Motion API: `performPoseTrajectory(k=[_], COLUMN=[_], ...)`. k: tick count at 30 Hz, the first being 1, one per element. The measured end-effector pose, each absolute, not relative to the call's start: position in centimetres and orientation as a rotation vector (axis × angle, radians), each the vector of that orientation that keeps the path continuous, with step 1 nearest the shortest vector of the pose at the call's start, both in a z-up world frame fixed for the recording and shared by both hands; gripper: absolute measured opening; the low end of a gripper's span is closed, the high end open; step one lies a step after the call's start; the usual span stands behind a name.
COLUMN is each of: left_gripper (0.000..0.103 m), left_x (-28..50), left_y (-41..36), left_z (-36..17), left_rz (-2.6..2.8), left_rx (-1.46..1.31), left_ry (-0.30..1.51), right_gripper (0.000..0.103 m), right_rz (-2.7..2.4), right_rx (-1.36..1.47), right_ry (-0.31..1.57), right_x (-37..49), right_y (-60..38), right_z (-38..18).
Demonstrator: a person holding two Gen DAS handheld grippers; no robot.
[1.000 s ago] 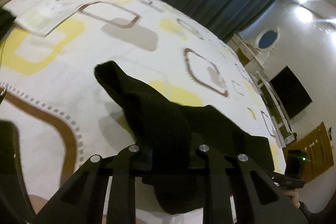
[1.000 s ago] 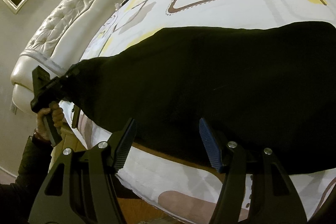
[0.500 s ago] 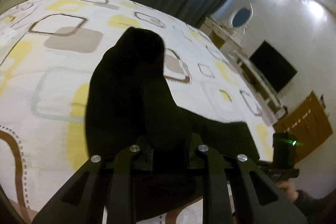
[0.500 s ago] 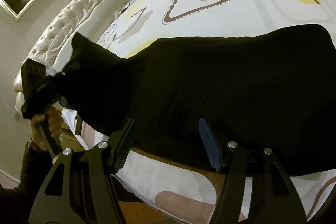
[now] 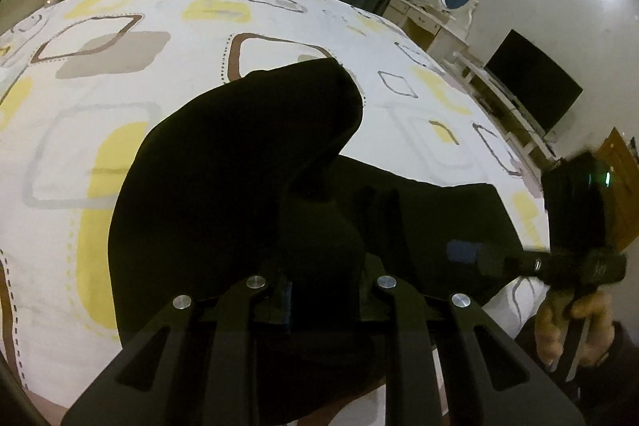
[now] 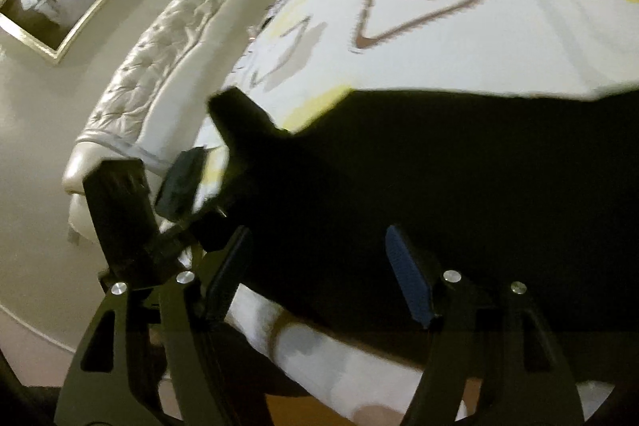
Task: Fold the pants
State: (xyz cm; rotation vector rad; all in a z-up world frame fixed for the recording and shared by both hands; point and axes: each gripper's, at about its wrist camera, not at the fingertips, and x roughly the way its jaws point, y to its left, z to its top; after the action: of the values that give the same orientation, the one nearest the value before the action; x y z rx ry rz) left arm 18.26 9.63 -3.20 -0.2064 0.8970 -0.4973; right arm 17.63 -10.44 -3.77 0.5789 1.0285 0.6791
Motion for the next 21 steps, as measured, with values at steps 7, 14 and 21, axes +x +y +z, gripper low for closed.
performPoseTrajectory(k=[7,14,21], left_gripper=[0.02,0.02,0.021], left_x=[17.9,17.5,17.6], left_y=[8.4,7.2,7.1], left_z=[-3.8,-4.3,-4.5], left_rz=[-0.463,-0.444,-0.446], left_rx=[-0.133,-0.064,-0.035], left_ry=[0.888,0.872,0.869], right_gripper=[0.084,0.084,0.043], right_rz=[0.747,0.726,0.738], right_rx=[0.607,0.561,0.602], right_ry=[1.078,1.135,1.169], right_x=[22.3,24.6,25.8], right_y=[-5.7,-2.6,-1.1], right_z=[-2.6,-3.2,-5.2])
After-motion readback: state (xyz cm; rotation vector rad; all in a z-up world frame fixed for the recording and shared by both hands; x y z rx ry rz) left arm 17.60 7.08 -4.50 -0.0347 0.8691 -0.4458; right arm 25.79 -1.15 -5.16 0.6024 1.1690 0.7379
